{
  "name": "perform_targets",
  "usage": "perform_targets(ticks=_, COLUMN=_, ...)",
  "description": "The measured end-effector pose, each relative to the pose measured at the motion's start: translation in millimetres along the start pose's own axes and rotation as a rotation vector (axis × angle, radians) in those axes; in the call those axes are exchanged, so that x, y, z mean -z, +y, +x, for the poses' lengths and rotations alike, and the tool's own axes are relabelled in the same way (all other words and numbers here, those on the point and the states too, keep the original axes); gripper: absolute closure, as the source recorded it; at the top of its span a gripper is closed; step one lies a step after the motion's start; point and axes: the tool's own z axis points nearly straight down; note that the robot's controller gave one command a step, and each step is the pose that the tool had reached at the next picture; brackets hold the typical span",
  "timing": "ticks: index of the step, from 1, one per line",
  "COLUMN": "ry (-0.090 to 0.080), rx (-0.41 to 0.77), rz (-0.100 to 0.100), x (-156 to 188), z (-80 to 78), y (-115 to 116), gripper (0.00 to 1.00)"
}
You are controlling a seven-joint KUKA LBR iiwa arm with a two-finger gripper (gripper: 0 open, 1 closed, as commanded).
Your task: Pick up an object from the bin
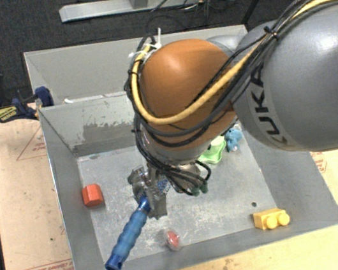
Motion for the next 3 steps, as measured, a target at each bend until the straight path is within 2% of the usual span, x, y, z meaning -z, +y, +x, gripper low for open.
perform_targets(ticks=3, ry=0.0, rx=0.0, rz=0.0, x=0.0, z=0.0, y=0.1, gripper=1.0)
